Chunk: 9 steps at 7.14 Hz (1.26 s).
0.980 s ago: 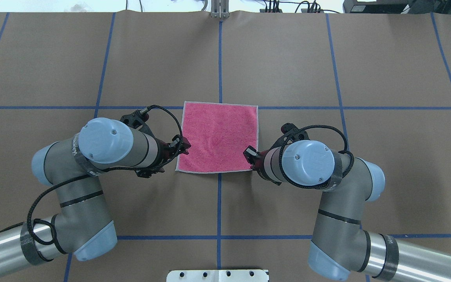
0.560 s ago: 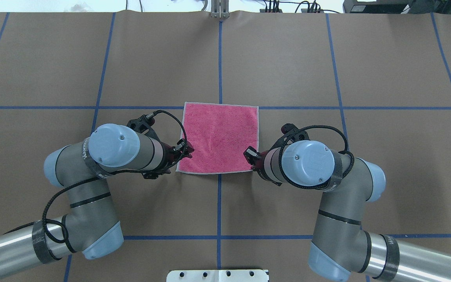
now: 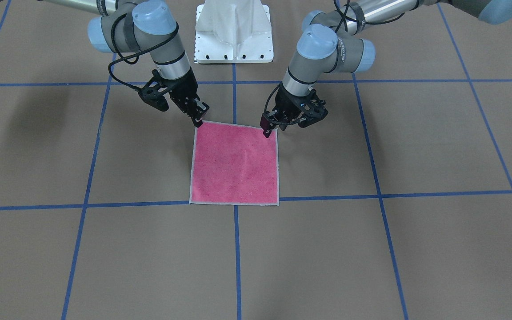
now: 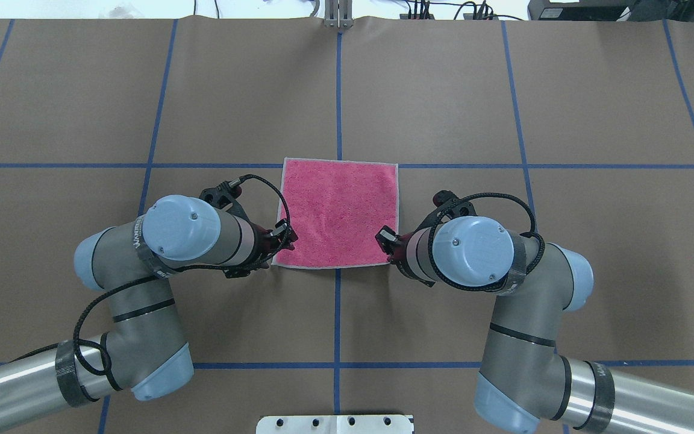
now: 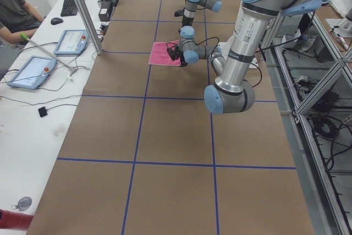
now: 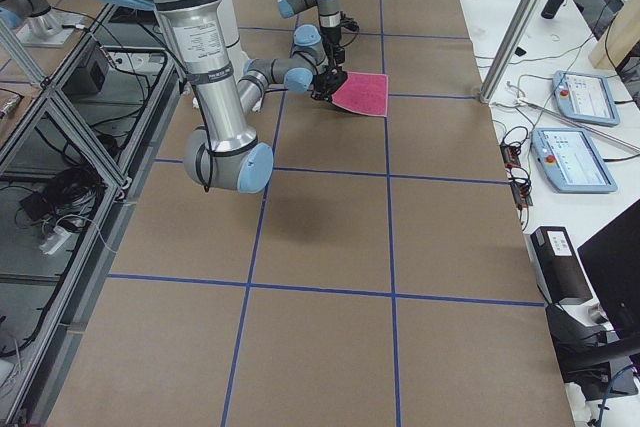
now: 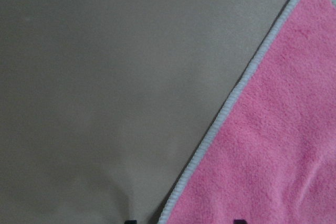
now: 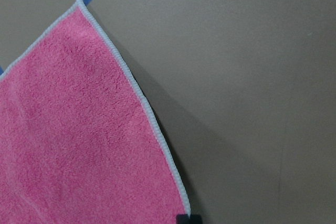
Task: Fold towel twice with both arms
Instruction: 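Close both grippers on the two near corners of the pink towel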
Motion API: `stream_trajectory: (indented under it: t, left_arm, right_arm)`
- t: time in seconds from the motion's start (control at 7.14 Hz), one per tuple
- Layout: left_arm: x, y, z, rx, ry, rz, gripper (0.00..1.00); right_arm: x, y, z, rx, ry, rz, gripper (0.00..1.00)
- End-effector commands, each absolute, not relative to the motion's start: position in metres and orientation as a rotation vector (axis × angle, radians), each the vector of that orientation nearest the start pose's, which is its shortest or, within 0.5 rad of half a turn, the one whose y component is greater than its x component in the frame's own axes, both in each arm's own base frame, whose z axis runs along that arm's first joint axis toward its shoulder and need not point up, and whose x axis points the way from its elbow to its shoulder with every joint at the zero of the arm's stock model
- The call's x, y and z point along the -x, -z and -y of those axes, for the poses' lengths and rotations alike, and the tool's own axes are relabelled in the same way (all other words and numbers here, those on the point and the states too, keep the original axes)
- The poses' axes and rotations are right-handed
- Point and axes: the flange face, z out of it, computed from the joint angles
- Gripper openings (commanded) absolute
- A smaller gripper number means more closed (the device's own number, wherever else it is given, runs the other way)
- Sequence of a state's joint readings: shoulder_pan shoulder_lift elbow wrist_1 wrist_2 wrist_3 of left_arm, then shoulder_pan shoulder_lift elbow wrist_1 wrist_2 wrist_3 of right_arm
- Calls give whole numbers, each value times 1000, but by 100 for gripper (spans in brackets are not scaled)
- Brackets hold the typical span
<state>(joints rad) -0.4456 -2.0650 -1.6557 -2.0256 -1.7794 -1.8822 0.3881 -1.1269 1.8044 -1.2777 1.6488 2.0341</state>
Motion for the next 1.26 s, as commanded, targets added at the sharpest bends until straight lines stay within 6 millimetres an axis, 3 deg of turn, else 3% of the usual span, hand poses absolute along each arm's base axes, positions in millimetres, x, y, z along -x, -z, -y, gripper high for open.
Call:
stream_trajectory:
  t: [0.0,0.28,0.56,0.98,1.12]
  left_arm:
    - [-554,-288,389,123,579,-1050,57]
    - [-554,-287,389,125,581,-1052,56]
    - [-553,-286,389,127,581,-1053,29]
    - [-554,-287,389,129,586,-1052,16]
    - [-554,-287,389,129,586,-1050,1]
  right_arm:
    - [532,-274,353,111,-744,992,0]
    - [532,-273,353,111,-743,994,0]
    - [532,-273,354,111,-745,994,0]
    - [532,-273,354,110,-745,994,0]
    - [532,-273,354,110,-745,994,0]
